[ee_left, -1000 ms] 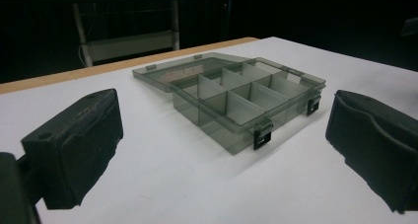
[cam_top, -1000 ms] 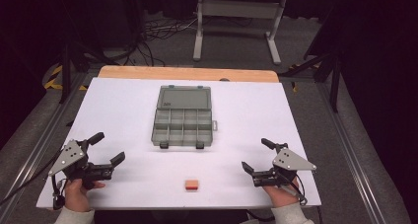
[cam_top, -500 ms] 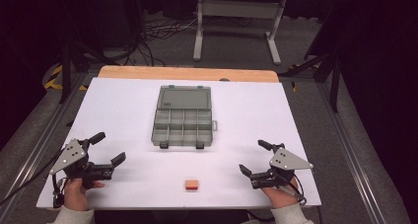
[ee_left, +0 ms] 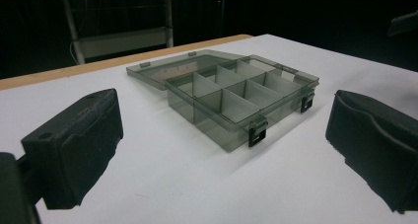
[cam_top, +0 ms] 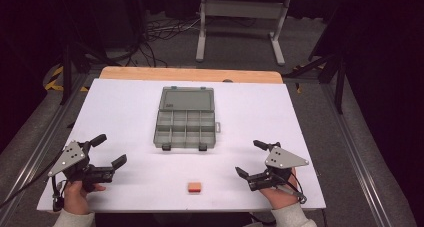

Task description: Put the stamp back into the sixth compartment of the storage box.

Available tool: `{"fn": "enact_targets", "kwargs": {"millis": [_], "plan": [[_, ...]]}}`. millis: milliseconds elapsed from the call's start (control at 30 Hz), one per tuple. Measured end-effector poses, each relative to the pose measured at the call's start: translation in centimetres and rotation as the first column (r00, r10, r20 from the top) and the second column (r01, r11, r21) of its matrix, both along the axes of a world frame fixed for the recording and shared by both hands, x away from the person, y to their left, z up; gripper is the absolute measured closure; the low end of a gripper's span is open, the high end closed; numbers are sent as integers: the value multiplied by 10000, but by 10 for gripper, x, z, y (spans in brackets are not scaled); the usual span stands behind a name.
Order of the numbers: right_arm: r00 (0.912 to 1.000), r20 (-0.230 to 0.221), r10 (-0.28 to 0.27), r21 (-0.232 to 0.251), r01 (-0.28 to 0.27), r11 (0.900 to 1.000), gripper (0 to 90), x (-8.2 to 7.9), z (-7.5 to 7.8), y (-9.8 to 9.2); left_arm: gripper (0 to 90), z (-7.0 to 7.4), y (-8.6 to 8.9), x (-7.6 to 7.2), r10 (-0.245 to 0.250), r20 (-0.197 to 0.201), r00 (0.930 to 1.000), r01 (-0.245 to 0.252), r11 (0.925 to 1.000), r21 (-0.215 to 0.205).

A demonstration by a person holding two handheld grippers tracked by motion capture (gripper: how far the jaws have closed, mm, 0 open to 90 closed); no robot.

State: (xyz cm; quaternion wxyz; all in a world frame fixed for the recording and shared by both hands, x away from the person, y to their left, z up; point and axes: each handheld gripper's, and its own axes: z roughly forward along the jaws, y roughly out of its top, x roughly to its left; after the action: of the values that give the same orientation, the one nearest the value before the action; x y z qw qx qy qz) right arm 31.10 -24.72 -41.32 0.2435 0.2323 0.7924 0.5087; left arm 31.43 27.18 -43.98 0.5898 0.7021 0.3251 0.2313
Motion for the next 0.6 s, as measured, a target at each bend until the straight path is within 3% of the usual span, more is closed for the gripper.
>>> {"fn": "enact_targets", "kwargs": {"millis": [233,300,600], "plan": [[9984,-34,565,138,-565,9983,24,6,7,15,18,0,0,1,9,11,10000,-9,10000,-23],[9969,-111,780,-72,-781,9969,25,9,10,23,19,0,0,1,-21,10,10000,21,10000,-7],[9913,-410,1250,-198,-1259,9918,39,18,19,43,18,1,0,1,-49,-27,10000,49,10000,-41]]}}
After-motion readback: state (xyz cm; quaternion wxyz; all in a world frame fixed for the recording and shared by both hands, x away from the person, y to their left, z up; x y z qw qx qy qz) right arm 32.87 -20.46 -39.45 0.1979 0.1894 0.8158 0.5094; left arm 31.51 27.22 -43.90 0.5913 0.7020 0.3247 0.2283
